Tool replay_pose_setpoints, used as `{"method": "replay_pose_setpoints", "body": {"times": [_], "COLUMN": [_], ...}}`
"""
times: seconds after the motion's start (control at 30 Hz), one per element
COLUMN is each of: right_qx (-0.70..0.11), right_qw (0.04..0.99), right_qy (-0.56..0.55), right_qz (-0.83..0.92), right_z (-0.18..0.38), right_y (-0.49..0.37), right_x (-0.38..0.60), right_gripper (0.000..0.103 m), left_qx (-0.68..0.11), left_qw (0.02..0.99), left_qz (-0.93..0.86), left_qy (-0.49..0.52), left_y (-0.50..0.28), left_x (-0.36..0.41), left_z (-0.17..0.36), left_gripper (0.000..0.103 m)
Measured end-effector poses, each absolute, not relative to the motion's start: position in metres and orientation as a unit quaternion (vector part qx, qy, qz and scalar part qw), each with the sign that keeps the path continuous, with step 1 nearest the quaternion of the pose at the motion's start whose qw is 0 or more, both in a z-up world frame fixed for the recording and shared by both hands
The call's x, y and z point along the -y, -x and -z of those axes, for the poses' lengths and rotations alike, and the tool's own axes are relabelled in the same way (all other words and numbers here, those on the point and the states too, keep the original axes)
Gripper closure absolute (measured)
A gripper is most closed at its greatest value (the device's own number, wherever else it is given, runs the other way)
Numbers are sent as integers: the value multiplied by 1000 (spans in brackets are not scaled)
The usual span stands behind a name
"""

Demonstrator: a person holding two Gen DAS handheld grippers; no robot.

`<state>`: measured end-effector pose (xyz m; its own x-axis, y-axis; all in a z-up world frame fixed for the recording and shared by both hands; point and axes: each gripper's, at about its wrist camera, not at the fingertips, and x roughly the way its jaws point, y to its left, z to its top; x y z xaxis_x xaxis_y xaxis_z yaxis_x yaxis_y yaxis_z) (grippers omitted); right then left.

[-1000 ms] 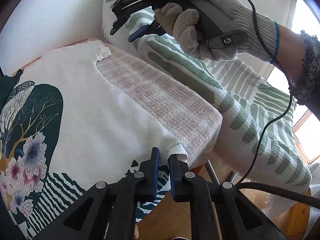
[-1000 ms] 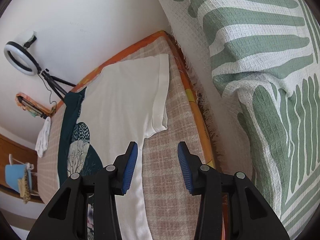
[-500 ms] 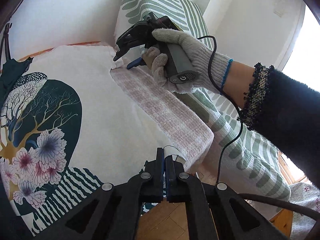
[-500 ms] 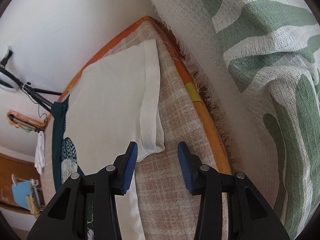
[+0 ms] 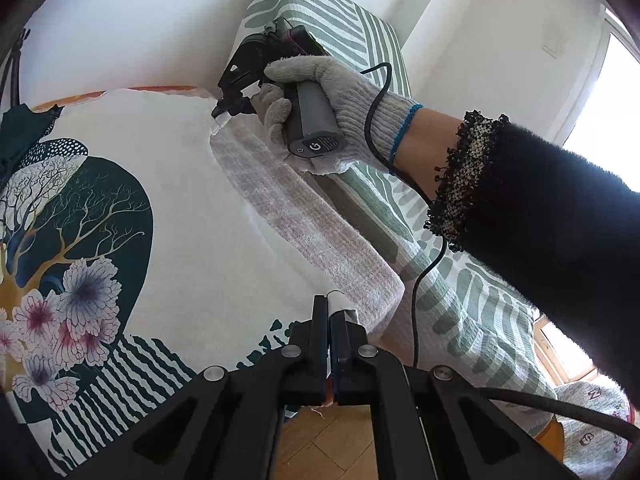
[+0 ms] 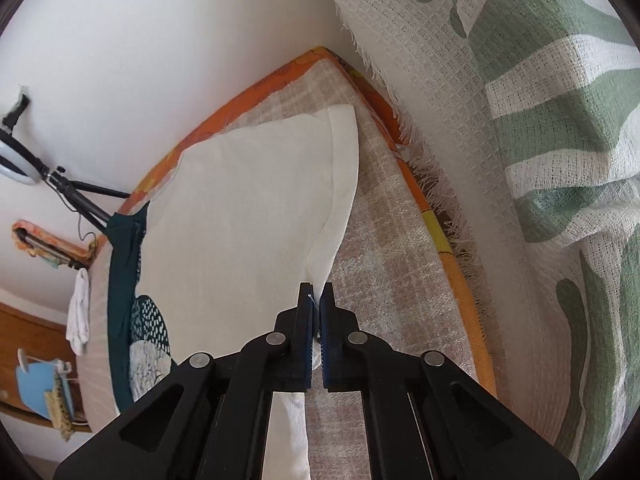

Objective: Fold small clothes

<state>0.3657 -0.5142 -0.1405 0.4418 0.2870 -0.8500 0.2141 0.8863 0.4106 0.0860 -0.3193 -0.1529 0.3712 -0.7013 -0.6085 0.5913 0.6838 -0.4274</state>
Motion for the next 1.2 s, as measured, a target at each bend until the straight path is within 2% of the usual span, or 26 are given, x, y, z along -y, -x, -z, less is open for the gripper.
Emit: {"method": "replay_pose_setpoints", "body": {"times": [0.3,0.5,0.77,0.9,0.93,1.07,1.2], "right_qx": [-495,-489,-520,-542,-548,-568,-561], "right_qw": [854,865,846,829,824,810,806], "right_qy": [-156,-81,21,36,35,29,-15], "right_qz": [-42,-76,-118,-133,-140,-144,-187], "right_z": [77,57,99,128,134,148,126], "right_y": [-374,-384,-397,-399,-400,-402,-394], "right_x": [449,373,262,236,233,232,251], "right_gripper": [101,101,101,101,101,97,94], "left_qx": [-365,-353,-384,-397,-403,-414,-400], "left_qw": [848,863,865,864,863,861,871], "left_qz": [369,337,297,292,288,281,271], "left_qy": [112,128,127,107,101,92,90], "left_y": [-79,-71,-65,-60,-60,-61,-57], "left_x": [262,208,164,154,153,144,119], "left_z": [130,129,150,157,159,160,148], "left_gripper": [103,103,103,103,102,82,77]}}
